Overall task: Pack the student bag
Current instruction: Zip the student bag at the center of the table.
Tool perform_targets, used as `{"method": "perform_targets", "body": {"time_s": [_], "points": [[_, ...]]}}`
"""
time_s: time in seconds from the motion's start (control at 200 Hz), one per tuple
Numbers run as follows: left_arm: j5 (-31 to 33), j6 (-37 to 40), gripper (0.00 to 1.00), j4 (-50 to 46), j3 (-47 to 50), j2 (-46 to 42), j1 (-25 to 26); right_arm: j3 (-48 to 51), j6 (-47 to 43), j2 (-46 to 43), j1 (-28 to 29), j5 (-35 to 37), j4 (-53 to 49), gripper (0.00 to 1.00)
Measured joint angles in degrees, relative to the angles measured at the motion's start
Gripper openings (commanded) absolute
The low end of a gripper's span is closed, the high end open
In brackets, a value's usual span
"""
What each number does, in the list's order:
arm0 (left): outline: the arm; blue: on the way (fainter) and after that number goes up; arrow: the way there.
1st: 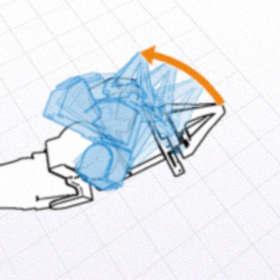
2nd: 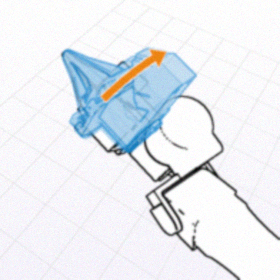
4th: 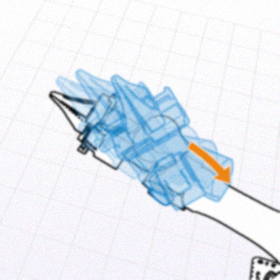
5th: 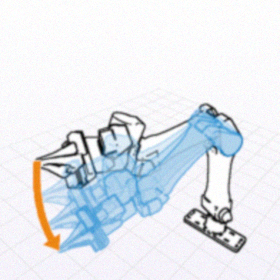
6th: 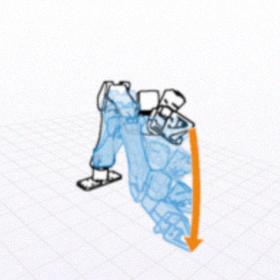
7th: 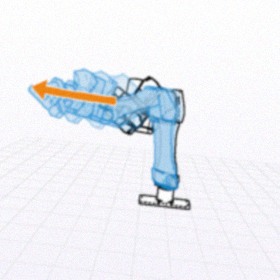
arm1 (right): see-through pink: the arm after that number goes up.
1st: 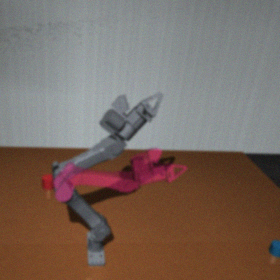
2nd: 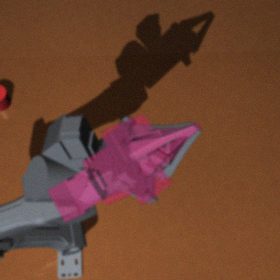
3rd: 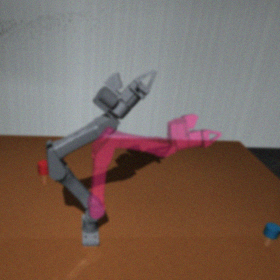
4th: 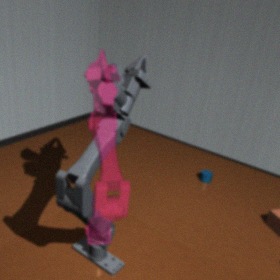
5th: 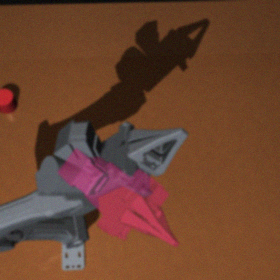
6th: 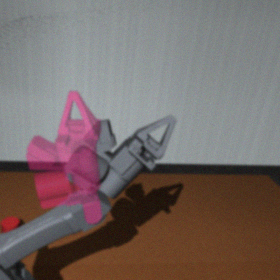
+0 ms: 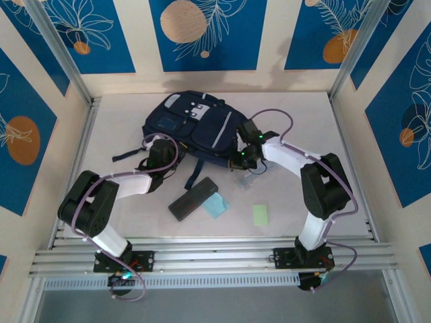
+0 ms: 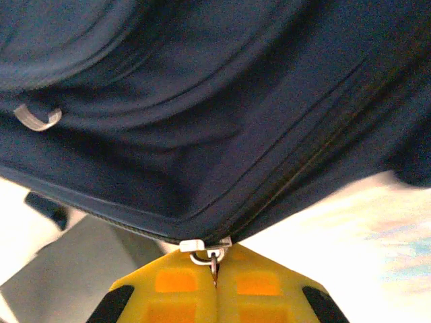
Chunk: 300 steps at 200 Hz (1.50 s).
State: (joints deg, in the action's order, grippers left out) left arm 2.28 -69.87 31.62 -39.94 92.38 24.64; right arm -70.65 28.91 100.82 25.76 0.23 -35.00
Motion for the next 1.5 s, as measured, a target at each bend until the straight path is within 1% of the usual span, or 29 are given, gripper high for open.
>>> {"method": "perform_targets", "body": {"time_s": [0.06,0.125,0.215,0.235,0.255,0.27,0.275,0.3,0.305,0.32,0.355,0.365,0.375,0.5,0.63,0.73,0.81,0.95,1.085,1.24,1.34,1.5], "points": [[-2.99,0.55,0.0,-0.11,-0.96,0.98,-1.68,-1.49,-3.13,0.02,-2.49,1.09,-2.08,0.0],[-5.6,1.53,0.0,-0.24,-2.54,2.47,-3.37,-2.93,-5.7,0.0,-4.02,0.48,-3.41,0.0],[-7.56,3.96,0.0,-1.51,-6.32,5.35,-5.6,-4.35,-6.84,0.02,-4.15,-3.76,-3.69,0.0],[-7.93,4.44,0.04,-2.12,-7.39,5.92,-6.1,-4.59,-6.78,0.07,-3.98,-5.14,-3.54,0.0],[-8.37,4.94,0.15,-2.78,-8.52,6.62,-6.64,-4.83,-6.56,0.22,-3.72,-6.49,-3.5,0.0],[-8.83,5.51,0.25,-3.3,-9.55,7.19,-7.13,-5.11,-6.38,0.35,-3.48,-7.76,-3.37,0.0],[-8.94,5.7,0.27,-3.43,-9.77,7.3,-7.23,-5.18,-6.32,0.42,-3.41,-8.07,-3.32,0.0],[-9.42,6.01,0.48,-4.28,-11.28,8.02,-7.91,-5.57,-5.9,0.72,-3.02,-9.73,-3.1,0.0],[-9.51,6.12,0.5,-4.37,-11.5,8.13,-8.02,-5.73,-5.75,0.87,-2.89,-10.27,-2.93,0.0],[-9.84,6.75,0.65,-5.03,-12.48,8.5,-8.46,-5.92,-5.29,1.18,-2.67,-11.23,-2.8,0.0],[-10.78,7.34,0.95,-6.32,-14.32,9.05,-9.4,-6.54,-4.31,1.88,-1.99,-13.44,-2.23,0.0],[-10.88,7.43,0.99,-6.58,-14.6,9.09,-9.6,-6.71,-4.0,2.12,-1.79,-14.01,-2.05,0.0],[-11.17,7.54,1.0,-7.02,-15.04,9.11,-9.84,-6.91,-3.76,2.38,-1.51,-14.71,-1.81,0.0],[-12.9,8.94,1.0,-10.27,-15.96,6.8,-10.95,-10.47,0.55,6.45,2.58,-20.48,0.68,0.0],[-12.74,8.72,1.0,-11.89,-10.12,-1.16,-10.78,-14.6,4.61,10.6,5.92,-24.26,3.1,0.0],[-13.11,7.93,1.0,-12.85,-6.23,-6.43,-8.41,-16.83,7.78,13.0,7.39,-27.58,6.08,0.0],[-14.03,7.06,0.96,-12.41,-4.28,-7.52,-6.01,-18.43,9.79,14.6,8.33,-29.62,8.02,0.0],[-14.36,5.4,0.9,-11.52,-0.83,-7.5,-4.46,-18.62,11.76,14.86,9.09,-30.27,8.98,0.0],[-14.36,4.72,0.86,-10.82,-0.55,-7.02,-4.35,-18.34,13.07,14.82,9.11,-30.34,9.7,0.0],[-15.13,4.44,0.87,-11.67,-0.55,-6.23,-4.28,-14.69,13.2,13.7,9.18,-30.05,10.84,0.0],[-15.15,5.51,0.87,-15.76,-0.37,-8.61,-4.09,-11.91,14.01,12.35,9.11,-30.03,12.35,0.0],[-13.73,7.37,0.87,-24.39,0.07,-17.22,-3.98,-10.36,14.97,11.5,9.05,-29.94,15.23,0.0]]}}
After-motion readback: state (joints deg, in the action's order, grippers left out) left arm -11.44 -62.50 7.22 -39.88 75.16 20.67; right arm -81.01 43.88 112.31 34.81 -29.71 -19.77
